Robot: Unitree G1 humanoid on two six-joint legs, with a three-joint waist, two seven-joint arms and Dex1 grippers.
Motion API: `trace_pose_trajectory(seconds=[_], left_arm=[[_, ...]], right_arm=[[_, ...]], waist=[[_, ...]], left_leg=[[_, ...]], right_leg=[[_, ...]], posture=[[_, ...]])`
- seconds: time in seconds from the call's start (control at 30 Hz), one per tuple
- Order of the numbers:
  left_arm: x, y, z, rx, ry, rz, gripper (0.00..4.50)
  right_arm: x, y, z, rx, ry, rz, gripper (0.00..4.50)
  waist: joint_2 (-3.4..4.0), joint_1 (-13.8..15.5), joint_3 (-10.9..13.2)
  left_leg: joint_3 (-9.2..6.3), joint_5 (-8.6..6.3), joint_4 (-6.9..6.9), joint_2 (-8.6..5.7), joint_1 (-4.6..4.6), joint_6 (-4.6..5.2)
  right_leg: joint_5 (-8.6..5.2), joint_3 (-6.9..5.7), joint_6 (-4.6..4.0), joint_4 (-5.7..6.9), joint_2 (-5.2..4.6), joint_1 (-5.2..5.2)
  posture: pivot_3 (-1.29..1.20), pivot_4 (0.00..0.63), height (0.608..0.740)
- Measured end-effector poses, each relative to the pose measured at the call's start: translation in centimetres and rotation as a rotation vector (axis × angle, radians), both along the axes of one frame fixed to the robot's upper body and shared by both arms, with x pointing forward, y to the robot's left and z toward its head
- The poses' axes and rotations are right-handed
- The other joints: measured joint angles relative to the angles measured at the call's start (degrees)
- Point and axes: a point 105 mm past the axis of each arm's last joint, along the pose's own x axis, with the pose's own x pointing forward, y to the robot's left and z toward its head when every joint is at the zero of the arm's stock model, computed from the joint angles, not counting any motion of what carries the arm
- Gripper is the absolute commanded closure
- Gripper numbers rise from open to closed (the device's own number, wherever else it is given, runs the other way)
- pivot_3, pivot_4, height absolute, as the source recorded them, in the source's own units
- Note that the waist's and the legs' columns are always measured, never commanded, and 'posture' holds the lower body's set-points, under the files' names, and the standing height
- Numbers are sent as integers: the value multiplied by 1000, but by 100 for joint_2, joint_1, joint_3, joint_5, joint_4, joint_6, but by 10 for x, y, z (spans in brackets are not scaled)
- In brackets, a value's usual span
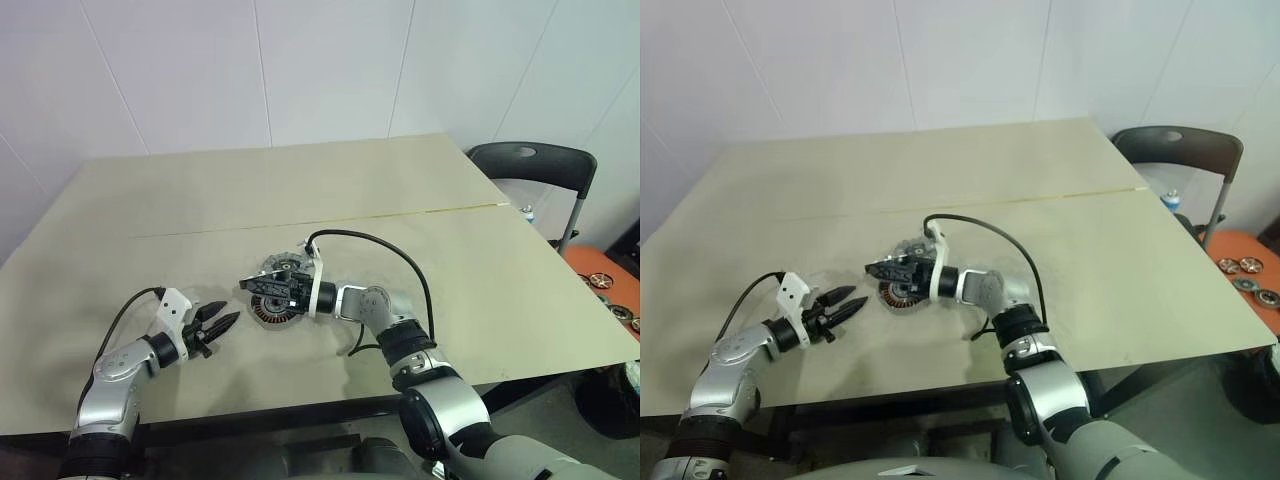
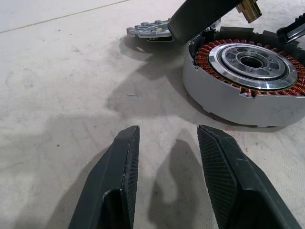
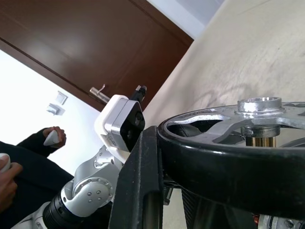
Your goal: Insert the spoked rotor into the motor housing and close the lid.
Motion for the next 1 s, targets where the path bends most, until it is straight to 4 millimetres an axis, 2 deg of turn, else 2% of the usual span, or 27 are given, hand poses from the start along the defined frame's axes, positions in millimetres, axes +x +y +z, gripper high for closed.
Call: trace_pose_trajectory(seconds=[0.67, 1.0], left_arm=[[-1, -5, -2, -1, 9, -16, 2446], [-1, -5, -2, 0, 9, -15, 2446]], right_arm=[[6, -12, 1, -17, -32, -20, 4325], [4, -7, 1, -27, -40, -5, 4325]], waist=[[0, 0, 0], [0, -1, 0]], left_leg=[[0, 0, 1, 0, 1, 0], [0, 0, 0, 0, 1, 0]], right_leg=[[0, 0, 0, 0, 0, 1], [0, 0, 0, 0, 0, 1]], posture=[[0, 0, 740], [0, 0, 740]])
